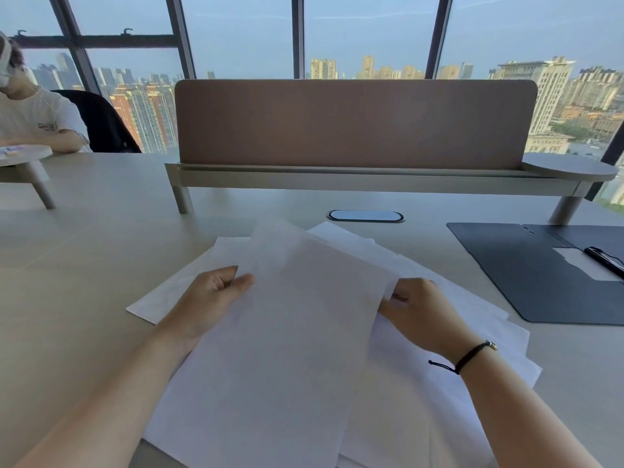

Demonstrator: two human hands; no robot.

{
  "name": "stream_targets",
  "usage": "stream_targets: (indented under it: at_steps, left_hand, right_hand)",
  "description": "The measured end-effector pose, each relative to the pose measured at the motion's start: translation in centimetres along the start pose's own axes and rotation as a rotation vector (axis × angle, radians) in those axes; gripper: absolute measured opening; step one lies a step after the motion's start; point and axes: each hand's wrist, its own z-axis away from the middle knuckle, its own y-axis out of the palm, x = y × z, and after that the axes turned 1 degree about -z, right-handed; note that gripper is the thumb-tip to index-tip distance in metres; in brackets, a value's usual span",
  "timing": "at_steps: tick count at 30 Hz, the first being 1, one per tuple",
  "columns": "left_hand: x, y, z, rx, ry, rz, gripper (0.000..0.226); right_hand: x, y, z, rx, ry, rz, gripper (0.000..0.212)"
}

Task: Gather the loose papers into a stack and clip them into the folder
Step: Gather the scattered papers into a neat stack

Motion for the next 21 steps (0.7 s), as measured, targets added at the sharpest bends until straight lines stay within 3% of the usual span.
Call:
stream_targets:
  at_steps: [6,11,16,19,21]
  left_hand:
    - [1.3,-1.6,-1.1,-0.089,0.013,0.006,0.034]
    - [0.9,-1.7,-1.1,-0.202,-0.056,0.214,0.021]
    - [1.0,-0.6,-1.1,-0.097,0.000,0.172,0.026]
    - [0.8,-0.3,-0.8,0.020,0.074,0.073,0.047]
    - [0.7,-0.3,-0.6,0.038,0.119,-0.021,0.038]
  right_hand:
    - [0.5,-1.2,0.2,0.136,0.001,-0.139,0.039]
    - [0.1,-1.0,-0.1,0.029,0.017,-0.202,0.045]
    - [0.2,-0.1,-0.2,-0.075,0.102,-0.384,0.032]
    - [0.6,0.5,0.0,-0.062,0.107,-0.419,0.031]
    - [0.7,0.5,0.0,-0.045,0.112,-0.424,0.029]
